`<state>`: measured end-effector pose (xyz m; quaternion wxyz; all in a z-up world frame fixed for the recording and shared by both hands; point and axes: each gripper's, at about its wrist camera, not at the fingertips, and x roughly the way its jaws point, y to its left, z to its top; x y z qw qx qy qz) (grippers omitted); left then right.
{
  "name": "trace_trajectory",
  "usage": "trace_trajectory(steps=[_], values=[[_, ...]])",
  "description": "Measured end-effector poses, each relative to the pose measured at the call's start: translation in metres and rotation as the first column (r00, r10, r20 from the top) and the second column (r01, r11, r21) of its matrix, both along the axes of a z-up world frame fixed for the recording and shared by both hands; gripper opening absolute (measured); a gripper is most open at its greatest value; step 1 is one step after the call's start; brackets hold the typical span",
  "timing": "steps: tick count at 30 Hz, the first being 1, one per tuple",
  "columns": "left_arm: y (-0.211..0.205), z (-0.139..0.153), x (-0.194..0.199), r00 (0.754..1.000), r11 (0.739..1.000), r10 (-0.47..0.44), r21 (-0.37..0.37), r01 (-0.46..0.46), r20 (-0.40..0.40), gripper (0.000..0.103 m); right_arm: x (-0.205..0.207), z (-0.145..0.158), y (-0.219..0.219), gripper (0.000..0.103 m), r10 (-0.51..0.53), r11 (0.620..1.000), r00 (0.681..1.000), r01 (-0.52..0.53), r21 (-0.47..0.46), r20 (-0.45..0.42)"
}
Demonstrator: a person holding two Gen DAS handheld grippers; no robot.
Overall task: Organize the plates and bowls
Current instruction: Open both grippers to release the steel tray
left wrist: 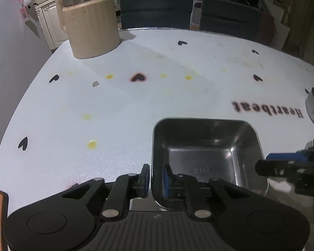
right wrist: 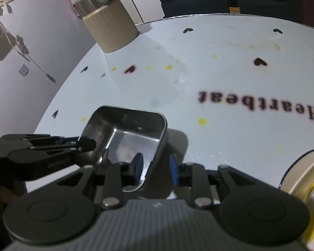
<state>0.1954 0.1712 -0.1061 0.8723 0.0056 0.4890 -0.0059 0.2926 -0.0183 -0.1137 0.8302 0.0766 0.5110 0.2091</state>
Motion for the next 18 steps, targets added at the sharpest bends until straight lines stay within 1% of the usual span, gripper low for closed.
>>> trace_trajectory(steps=[1, 3, 5, 6, 9, 11, 12, 13, 14, 15, 16, 18], values=[[0.001, 0.002, -0.001, 1.000, 1.000, 0.003, -0.005, -0.003, 0.005, 0.027, 0.000, -0.001, 0.001, 0.033, 0.001, 1.000, 1.000, -0.001, -0.006, -0.002], [0.003, 0.004, -0.002, 1.000, 1.000, 0.008, -0.012, -0.008, 0.011, 0.031, 0.000, -0.003, 0.002, 0.034, 0.004, 1.000, 1.000, -0.004, -0.020, -0.005], [0.004, 0.007, -0.003, 1.000, 1.000, 0.012, -0.014, -0.012, 0.013, 0.040, 0.000, -0.003, 0.002, 0.035, -0.008, 1.000, 1.000, 0.008, -0.030, 0.002], [0.004, 0.009, -0.004, 1.000, 1.000, 0.013, -0.013, -0.013, 0.012, 0.043, -0.001, -0.003, 0.001, 0.035, -0.007, 1.000, 1.000, 0.007, -0.030, 0.004], [0.003, 0.015, -0.008, 1.000, 1.000, 0.014, -0.023, -0.014, 0.025, 0.057, -0.002, 0.000, 0.000, 0.036, -0.010, 1.000, 1.000, 0.010, -0.022, 0.013], [0.002, 0.020, -0.010, 0.999, 1.000, 0.016, -0.023, -0.015, 0.037, 0.077, -0.004, 0.004, -0.002, 0.039, -0.011, 1.000, 1.000, 0.011, -0.009, 0.025], [0.001, 0.023, -0.012, 0.999, 1.000, 0.015, -0.023, -0.014, 0.045, 0.081, -0.005, 0.006, -0.004, 0.044, -0.009, 1.000, 0.999, 0.009, -0.003, 0.033], [0.000, 0.025, -0.013, 0.999, 1.000, 0.016, -0.023, -0.014, 0.052, 0.089, -0.006, 0.009, -0.006, 0.046, -0.010, 1.000, 0.999, 0.010, 0.003, 0.041], [-0.002, 0.027, -0.014, 0.998, 1.000, 0.018, -0.024, -0.017, 0.058, 0.095, -0.008, 0.014, -0.009, 0.053, -0.010, 1.000, 0.998, 0.009, 0.009, 0.054], [-0.003, 0.029, -0.014, 0.998, 1.000, 0.020, -0.025, -0.019, 0.062, 0.098, -0.009, 0.017, -0.011, 0.062, -0.012, 1.000, 0.998, 0.011, 0.011, 0.068], [-0.006, 0.031, -0.014, 0.998, 1.000, 0.023, -0.022, -0.022, 0.065, 0.101, -0.010, 0.022, -0.015, 0.067, -0.020, 1.000, 0.996, 0.019, 0.010, 0.090], [-0.013, 0.035, -0.013, 0.997, 1.000, 0.023, -0.017, -0.021, 0.075, 0.103, -0.013, 0.032, -0.025, 0.088, -0.044, 0.999, 0.989, 0.044, 0.003, 0.140]])
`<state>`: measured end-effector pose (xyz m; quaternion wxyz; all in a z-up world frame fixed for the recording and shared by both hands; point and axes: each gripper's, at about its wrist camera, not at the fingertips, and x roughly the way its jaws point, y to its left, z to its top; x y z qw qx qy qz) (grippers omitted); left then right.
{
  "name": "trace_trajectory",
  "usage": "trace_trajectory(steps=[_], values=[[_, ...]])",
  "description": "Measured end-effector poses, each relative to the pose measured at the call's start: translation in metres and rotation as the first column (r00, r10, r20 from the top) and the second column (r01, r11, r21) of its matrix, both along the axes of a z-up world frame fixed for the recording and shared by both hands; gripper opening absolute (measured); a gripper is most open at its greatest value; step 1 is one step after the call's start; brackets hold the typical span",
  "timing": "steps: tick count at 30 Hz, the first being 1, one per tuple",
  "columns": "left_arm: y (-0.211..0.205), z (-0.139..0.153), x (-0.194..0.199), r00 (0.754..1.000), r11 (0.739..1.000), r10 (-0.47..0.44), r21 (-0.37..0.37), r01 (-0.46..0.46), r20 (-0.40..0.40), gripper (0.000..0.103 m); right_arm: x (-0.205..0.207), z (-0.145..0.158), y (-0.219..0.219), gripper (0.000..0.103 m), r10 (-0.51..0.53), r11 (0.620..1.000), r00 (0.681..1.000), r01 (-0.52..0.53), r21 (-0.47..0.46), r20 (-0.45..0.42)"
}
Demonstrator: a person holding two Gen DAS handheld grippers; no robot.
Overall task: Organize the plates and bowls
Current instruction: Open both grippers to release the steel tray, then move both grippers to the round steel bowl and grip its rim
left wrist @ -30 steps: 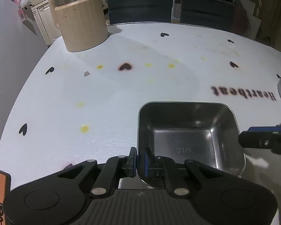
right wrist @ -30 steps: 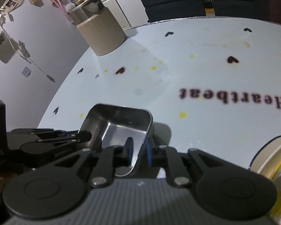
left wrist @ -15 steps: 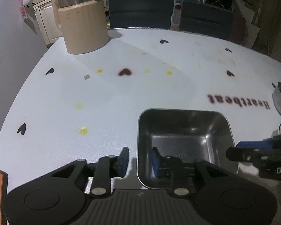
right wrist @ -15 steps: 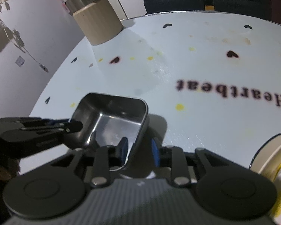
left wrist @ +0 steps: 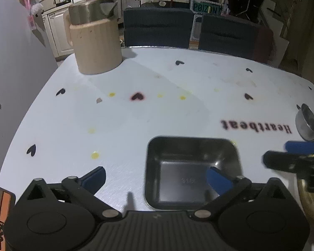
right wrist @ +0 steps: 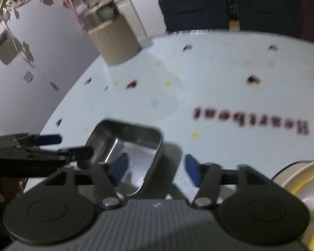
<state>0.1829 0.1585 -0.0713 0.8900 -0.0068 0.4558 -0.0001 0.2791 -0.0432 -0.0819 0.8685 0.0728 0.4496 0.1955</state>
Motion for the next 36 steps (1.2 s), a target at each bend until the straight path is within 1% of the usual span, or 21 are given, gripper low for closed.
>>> trace_trajectory(steps=[3, 4, 10, 14, 18, 21, 24, 26, 28, 30, 31, 33, 34, 36], values=[[-0.014, 0.007, 0.004, 1.000, 1.000, -0.017, -0.009, 0.017, 0.021, 0.103, -0.003, 0.011, -0.017, 0.100, -0.019, 1.000, 0.999, 0.019, -0.004, 0.051], [-0.021, 0.009, 0.006, 0.999, 1.000, -0.025, -0.015, 0.026, 0.033, 0.103, -0.003, 0.013, -0.024, 0.103, -0.031, 0.999, 0.997, 0.031, -0.007, 0.064], [-0.060, 0.021, 0.020, 0.994, 0.995, -0.070, -0.058, 0.075, 0.082, 0.103, -0.009, 0.030, -0.075, 0.103, -0.113, 0.992, 0.984, 0.121, -0.048, 0.141], [-0.092, 0.027, 0.032, 0.990, 0.990, -0.101, -0.091, 0.110, 0.096, 0.103, -0.011, 0.040, -0.111, 0.103, -0.173, 0.981, 0.969, 0.185, -0.055, 0.178], [-0.125, 0.030, 0.041, 0.984, 0.980, -0.144, -0.124, 0.156, 0.102, 0.103, -0.008, 0.047, -0.147, 0.103, -0.214, 0.967, 0.953, 0.237, -0.091, 0.215], [-0.151, 0.029, 0.046, 0.979, 0.966, -0.180, -0.168, 0.195, 0.100, 0.103, 0.001, 0.047, -0.173, 0.103, -0.238, 0.955, 0.944, 0.270, -0.121, 0.227], [-0.175, 0.027, 0.051, 0.972, 0.957, -0.213, -0.179, 0.229, 0.103, 0.103, 0.011, 0.045, -0.197, 0.103, -0.269, 0.939, 0.937, 0.307, -0.155, 0.225], [-0.192, 0.024, 0.055, 0.966, 0.950, -0.237, -0.182, 0.253, 0.105, 0.103, 0.023, 0.042, -0.213, 0.102, -0.295, 0.925, 0.933, 0.333, -0.185, 0.205], [-0.206, 0.021, 0.059, 0.959, 0.942, -0.265, -0.185, 0.281, 0.104, 0.103, 0.035, 0.039, -0.230, 0.100, -0.312, 0.920, 0.931, 0.346, -0.183, 0.191], [-0.222, 0.017, 0.063, 0.949, 0.934, -0.301, -0.173, 0.314, 0.097, 0.103, 0.047, 0.033, -0.246, 0.091, -0.338, 0.911, 0.925, 0.368, -0.187, 0.174], [-0.230, 0.013, 0.065, 0.941, 0.928, -0.324, -0.164, 0.335, 0.093, 0.103, 0.053, 0.031, -0.253, 0.088, -0.347, 0.908, 0.924, 0.374, -0.189, 0.164], [-0.243, 0.008, 0.067, 0.928, 0.917, -0.363, -0.148, 0.371, 0.078, 0.103, 0.063, 0.022, -0.264, 0.074, -0.342, 0.912, 0.929, 0.364, -0.188, 0.140], [-0.249, 0.005, 0.069, 0.921, 0.910, -0.384, -0.142, 0.390, 0.069, 0.103, 0.068, 0.017, -0.269, 0.072, -0.340, 0.912, 0.931, 0.361, -0.194, 0.130], [-0.260, -0.001, 0.073, 0.906, 0.897, -0.419, -0.127, 0.423, 0.054, 0.103, 0.078, 0.008, -0.278, 0.059, -0.325, 0.911, 0.938, 0.344, -0.226, 0.118]])
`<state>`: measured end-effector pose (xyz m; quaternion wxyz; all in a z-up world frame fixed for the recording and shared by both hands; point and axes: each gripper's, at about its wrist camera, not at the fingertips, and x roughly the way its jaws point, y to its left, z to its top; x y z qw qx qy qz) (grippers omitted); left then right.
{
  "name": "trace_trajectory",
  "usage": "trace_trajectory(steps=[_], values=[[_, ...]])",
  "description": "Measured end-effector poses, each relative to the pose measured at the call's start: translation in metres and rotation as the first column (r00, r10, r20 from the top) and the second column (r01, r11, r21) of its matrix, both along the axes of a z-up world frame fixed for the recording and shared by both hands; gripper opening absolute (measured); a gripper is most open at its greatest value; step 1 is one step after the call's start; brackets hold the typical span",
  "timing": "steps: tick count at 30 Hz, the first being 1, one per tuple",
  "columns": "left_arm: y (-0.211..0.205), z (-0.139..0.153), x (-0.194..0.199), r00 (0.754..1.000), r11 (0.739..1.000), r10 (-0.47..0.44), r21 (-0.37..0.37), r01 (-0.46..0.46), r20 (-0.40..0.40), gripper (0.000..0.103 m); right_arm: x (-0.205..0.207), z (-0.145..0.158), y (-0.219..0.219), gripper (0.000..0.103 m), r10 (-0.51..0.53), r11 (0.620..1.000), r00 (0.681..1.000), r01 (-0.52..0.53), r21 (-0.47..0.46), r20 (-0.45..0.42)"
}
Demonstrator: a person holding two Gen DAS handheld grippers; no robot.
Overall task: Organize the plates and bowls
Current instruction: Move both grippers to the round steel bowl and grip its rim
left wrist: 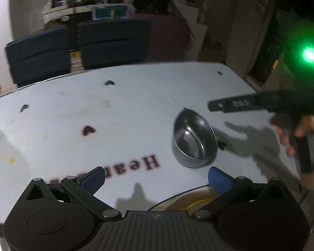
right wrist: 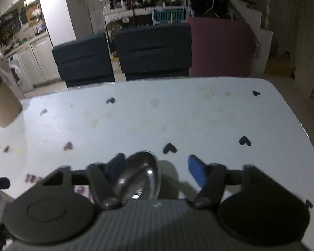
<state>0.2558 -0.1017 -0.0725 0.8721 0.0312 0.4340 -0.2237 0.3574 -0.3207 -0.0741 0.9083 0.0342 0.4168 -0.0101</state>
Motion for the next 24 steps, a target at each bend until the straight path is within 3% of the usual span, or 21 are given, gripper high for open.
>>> trace_trajectory(steps=[3, 8, 11, 15, 18, 24], values=[[-0.011, -0.009, 0.007, 0.999, 0.999, -0.042, 0.007, 0.042, -0.013, 0.103, 0.011, -0.015, -0.002, 0.045, 0.023, 1.000, 0.999, -0.024, -0.012, -0.035], [-0.019, -0.015, 0.012, 0.997, 0.997, -0.068, -0.022, 0.067, -0.036, 0.103, 0.031, -0.031, 0.008, 0.037, 0.091, 0.996, 0.994, -0.091, -0.009, -0.068], [-0.024, -0.018, 0.014, 0.996, 0.996, -0.086, -0.013, 0.085, -0.021, 0.103, 0.039, -0.033, 0.020, 0.026, 0.109, 0.993, 0.990, -0.112, -0.040, -0.090], [-0.032, -0.027, 0.017, 0.993, 0.993, -0.117, 0.022, 0.117, -0.020, 0.102, 0.045, -0.040, 0.023, 0.010, 0.063, 0.996, 0.992, -0.070, -0.056, -0.111], [-0.035, -0.030, 0.018, 0.991, 0.990, -0.131, 0.044, 0.132, -0.023, 0.101, 0.044, -0.038, 0.020, 0.009, 0.015, 1.000, 0.994, -0.017, -0.025, -0.113], [-0.030, -0.028, 0.018, 0.992, 0.993, -0.118, 0.019, 0.119, -0.051, 0.086, 0.030, -0.039, 0.005, 0.005, -0.100, 0.991, 0.985, 0.111, 0.069, -0.142]])
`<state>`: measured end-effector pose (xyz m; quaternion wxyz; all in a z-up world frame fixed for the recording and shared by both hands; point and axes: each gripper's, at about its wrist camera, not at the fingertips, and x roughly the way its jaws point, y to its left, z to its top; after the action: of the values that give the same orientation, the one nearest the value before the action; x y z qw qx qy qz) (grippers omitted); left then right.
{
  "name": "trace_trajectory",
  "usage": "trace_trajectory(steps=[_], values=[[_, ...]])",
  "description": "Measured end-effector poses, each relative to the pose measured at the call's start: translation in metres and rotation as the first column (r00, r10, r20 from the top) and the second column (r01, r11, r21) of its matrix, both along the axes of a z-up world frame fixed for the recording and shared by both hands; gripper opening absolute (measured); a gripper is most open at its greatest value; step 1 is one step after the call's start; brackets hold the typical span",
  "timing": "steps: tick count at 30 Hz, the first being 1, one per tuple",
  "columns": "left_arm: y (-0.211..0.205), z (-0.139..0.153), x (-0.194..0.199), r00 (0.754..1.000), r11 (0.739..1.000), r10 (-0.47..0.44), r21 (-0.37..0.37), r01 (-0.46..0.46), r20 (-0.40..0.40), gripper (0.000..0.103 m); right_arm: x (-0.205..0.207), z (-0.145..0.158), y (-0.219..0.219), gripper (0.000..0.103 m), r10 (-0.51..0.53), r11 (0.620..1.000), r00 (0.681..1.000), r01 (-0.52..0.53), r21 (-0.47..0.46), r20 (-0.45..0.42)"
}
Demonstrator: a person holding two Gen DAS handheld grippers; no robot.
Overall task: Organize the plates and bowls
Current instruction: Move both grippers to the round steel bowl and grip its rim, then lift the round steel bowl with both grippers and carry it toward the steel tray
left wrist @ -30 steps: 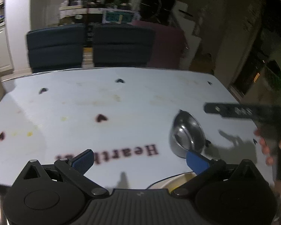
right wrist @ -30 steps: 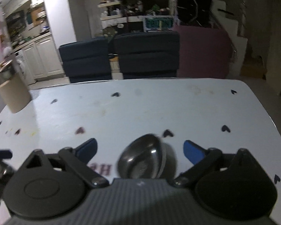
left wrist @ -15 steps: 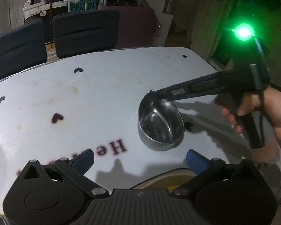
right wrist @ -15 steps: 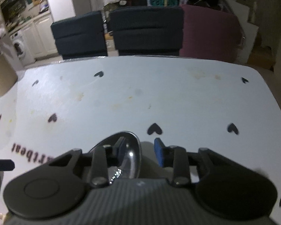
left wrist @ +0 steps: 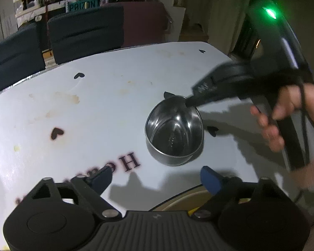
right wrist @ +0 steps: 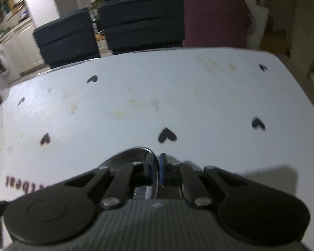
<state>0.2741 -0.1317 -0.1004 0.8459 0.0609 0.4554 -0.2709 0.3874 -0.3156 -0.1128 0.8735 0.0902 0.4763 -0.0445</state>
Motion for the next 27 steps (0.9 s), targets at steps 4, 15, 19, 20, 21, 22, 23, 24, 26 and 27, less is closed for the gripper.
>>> trace_trajectory(steps=[4, 15, 19, 20, 21, 22, 23, 24, 26, 27], values=[[0.006, 0.000, 0.006, 0.998, 0.997, 0.040, -0.065, -0.043, -0.047, 0.073, -0.015, -0.004, -0.012, 0.005, -0.092, 0.990, 0.995, 0.095, 0.104, -0.035], [0.024, -0.012, 0.021, 0.952, 0.964, 0.180, -0.148, -0.221, -0.248, 0.048, -0.045, -0.010, -0.010, 0.006, -0.164, 0.935, 0.979, 0.193, 0.298, -0.119], [0.028, -0.015, 0.024, 0.941, 0.964, 0.205, -0.110, -0.242, -0.268, 0.041, -0.050, -0.010, 0.003, 0.006, -0.150, 0.935, 0.981, 0.182, 0.304, -0.127], [0.028, -0.015, 0.024, 0.940, 0.964, 0.211, -0.101, -0.245, -0.269, 0.035, -0.050, -0.010, 0.005, 0.006, -0.150, 0.935, 0.981, 0.182, 0.304, -0.127], [0.029, -0.015, 0.025, 0.938, 0.964, 0.216, -0.091, -0.249, -0.270, 0.031, -0.051, -0.010, 0.006, 0.006, -0.155, 0.934, 0.980, 0.186, 0.304, -0.124], [0.031, -0.017, 0.026, 0.938, 0.964, 0.221, -0.087, -0.252, -0.269, 0.025, -0.051, -0.011, 0.006, 0.006, -0.162, 0.932, 0.979, 0.192, 0.308, -0.121], [0.033, -0.017, 0.027, 0.935, 0.960, 0.233, -0.092, -0.265, -0.267, 0.025, -0.050, -0.010, 0.004, 0.006, -0.164, 0.931, 0.979, 0.195, 0.308, -0.122], [0.037, -0.018, 0.028, 0.932, 0.955, 0.246, -0.098, -0.280, -0.266, 0.025, -0.050, -0.010, 0.004, 0.006, -0.165, 0.932, 0.979, 0.195, 0.305, -0.122], [0.041, -0.018, 0.030, 0.931, 0.950, 0.264, -0.099, -0.296, -0.253, 0.025, -0.050, -0.010, 0.005, 0.006, -0.152, 0.933, 0.981, 0.184, 0.309, -0.123], [0.043, -0.017, 0.031, 0.930, 0.947, 0.274, -0.101, -0.305, -0.245, 0.025, -0.049, -0.010, 0.008, 0.007, -0.148, 0.932, 0.981, 0.181, 0.315, -0.127]])
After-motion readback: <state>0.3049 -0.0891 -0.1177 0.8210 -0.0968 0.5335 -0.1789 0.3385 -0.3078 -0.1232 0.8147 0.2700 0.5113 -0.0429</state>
